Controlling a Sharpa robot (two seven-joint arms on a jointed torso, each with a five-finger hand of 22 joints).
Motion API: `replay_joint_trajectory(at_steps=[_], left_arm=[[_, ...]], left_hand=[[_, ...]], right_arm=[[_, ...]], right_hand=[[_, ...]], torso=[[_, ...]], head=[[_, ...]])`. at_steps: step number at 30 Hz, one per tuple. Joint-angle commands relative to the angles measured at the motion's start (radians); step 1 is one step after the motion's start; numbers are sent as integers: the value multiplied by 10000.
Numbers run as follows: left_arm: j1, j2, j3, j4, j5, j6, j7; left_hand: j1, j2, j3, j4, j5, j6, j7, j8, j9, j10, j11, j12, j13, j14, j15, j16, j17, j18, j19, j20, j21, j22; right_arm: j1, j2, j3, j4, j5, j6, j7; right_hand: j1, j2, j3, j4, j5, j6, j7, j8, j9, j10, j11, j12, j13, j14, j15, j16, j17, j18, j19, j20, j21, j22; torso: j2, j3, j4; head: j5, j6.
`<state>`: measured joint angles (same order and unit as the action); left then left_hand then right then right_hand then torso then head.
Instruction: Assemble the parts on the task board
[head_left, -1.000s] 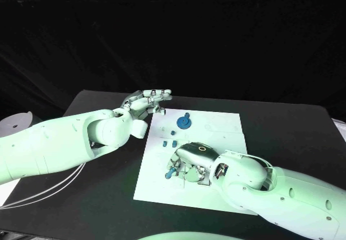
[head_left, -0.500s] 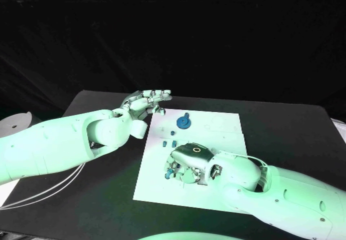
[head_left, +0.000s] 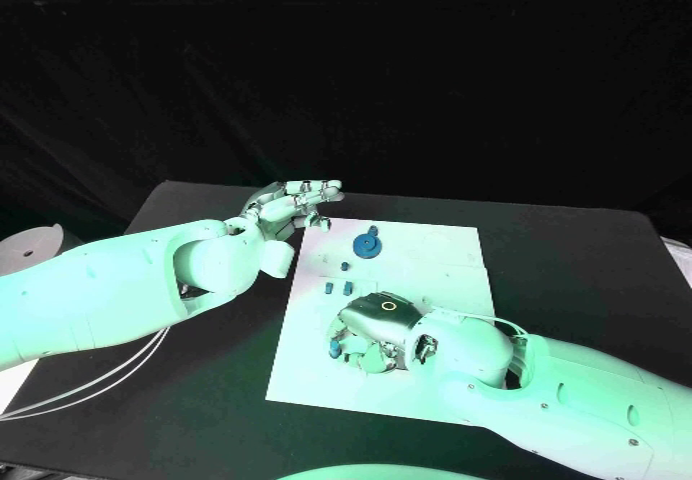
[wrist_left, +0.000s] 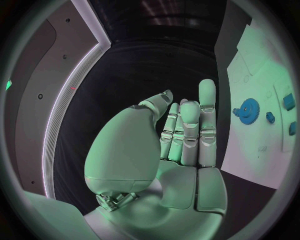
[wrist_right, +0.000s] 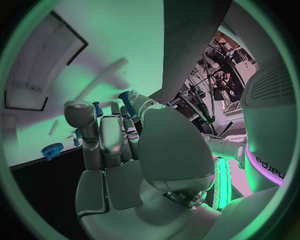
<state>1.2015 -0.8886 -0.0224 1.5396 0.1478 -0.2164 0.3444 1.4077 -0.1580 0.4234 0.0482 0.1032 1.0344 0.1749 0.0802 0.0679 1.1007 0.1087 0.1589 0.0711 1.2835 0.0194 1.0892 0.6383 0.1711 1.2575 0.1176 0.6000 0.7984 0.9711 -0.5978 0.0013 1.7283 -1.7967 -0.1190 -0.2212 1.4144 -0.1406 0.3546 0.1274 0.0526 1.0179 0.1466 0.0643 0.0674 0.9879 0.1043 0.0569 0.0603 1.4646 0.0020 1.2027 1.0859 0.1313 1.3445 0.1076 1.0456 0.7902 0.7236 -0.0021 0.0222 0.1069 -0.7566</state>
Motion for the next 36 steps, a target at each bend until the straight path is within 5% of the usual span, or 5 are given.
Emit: replay_joint_trajectory(at_steps=[1,18,25,29,36], left_arm=[[4,13,6,23,-37,231,-11],[3,-30,4,9,-37,342,-103],[2,-114,3,48,-76,334,-102],[2,-150,-8,59,-93,337,-115],[2,-140,-36,54,-100,358,-119]], left_hand=[[-32,92,23,-63,57,-28,51,7,-6,-71,14,57,-9,-66,-4,46,-10,107,-16,-23,-36,-8],[-44,99,24,-61,56,-30,52,9,-6,-105,20,56,-15,-81,0,38,-40,106,-18,-21,-42,-11],[-42,104,28,-64,57,-31,51,10,-6,-120,20,56,-17,-90,2,32,-58,106,-20,-20,-46,-12],[-42,104,28,-64,57,-31,51,10,-6,-120,20,56,-17,-90,2,32,-58,106,-20,-20,-46,-12],[-42,104,28,-64,57,-31,51,10,-6,-120,20,56,-17,-90,2,32,-58,106,-20,-20,-46,-12]], right_arm=[[-6,-17,-3,7,-168,-68,-205],[269,-2086,320,1292,1864,-2061,191],[554,-4008,351,2036,3457,-2064,-1049],[447,-4734,275,2441,3678,-1967,-2076],[267,-5165,194,2729,3016,-1306,-3256]], right_hand=[[-105,-37,-167,-19,124,-87,27,-26,-6,-320,41,58,15,262,104,67,28,93,-6,32,4,11],[126,252,-1238,130,261,-80,31,101,66,1065,-172,1039,190,224,-29,-17,-249,100,78,-35,63,40],[-373,6,-1604,413,446,715,-438,531,198,4618,-936,3418,1794,576,-632,1188,1251,-189,755,-656,1361,1779],[-1130,-46,-2312,1037,1230,736,-543,817,276,4661,-1061,7629,6570,693,-800,1946,2213,-377,1006,-788,2045,2710],[-1902,271,-3624,1597,2266,306,-543,1274,453,4106,-983,9659,9178,741,-663,2485,2956,-455,1065,-767,2507,3360]], torso=[[3,11,-11],[-15,-17,-23],[-66,-61,-190],[-118,-70,-319],[-184,-93,-434]], head=[[-2,22],[-222,80],[-466,255],[-467,249],[-580,222]])
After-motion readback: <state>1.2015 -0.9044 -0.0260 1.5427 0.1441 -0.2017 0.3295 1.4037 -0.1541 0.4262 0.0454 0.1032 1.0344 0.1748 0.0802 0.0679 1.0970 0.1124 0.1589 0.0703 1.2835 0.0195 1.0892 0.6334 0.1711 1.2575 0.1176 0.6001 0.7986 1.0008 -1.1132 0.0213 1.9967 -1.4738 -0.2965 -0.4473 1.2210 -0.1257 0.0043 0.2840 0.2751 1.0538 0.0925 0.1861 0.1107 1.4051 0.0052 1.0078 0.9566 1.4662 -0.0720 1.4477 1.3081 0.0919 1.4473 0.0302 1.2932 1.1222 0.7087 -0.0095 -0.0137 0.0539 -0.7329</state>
